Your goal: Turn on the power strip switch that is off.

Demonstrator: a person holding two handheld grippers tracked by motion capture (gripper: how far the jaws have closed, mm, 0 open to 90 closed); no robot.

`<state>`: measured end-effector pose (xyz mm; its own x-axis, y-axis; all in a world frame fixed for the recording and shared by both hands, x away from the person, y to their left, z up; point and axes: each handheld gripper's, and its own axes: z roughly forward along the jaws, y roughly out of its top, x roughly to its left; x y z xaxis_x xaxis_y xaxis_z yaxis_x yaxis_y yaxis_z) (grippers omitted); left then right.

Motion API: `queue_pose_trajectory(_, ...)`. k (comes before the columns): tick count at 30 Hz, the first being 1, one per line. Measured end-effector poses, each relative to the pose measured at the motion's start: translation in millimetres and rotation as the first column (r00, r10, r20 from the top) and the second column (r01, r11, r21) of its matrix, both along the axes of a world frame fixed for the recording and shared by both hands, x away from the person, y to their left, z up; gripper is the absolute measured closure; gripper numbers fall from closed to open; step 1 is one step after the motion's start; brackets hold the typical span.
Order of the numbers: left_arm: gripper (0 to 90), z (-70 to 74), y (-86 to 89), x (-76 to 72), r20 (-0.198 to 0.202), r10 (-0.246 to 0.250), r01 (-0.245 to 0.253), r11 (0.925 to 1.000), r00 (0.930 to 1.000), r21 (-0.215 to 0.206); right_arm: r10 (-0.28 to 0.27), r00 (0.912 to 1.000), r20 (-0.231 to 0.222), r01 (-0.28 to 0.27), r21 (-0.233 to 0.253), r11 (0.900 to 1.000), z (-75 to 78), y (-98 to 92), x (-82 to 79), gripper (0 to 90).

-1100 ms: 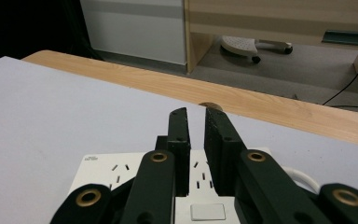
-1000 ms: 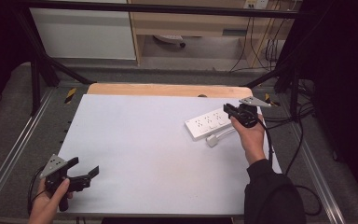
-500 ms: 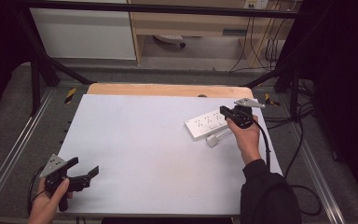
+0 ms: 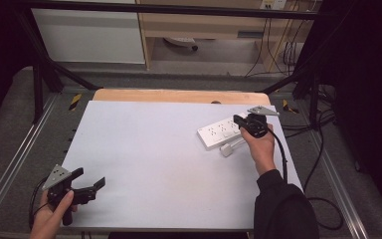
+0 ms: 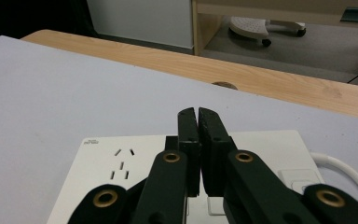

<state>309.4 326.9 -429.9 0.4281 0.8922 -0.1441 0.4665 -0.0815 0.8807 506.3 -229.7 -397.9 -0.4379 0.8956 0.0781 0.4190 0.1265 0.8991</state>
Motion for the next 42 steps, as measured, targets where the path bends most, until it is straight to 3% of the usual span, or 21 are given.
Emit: queue_pose_trajectory(42, 6.1, -0.3, 0.9, 0.0, -0.001, 0.000, 0.000, 1.0000, 1.0000, 0.002, 0.062, 0.9957, -0.069, -0.063, -0.019, 0.998, -38.7, 24.2, -8.6, 90.0)
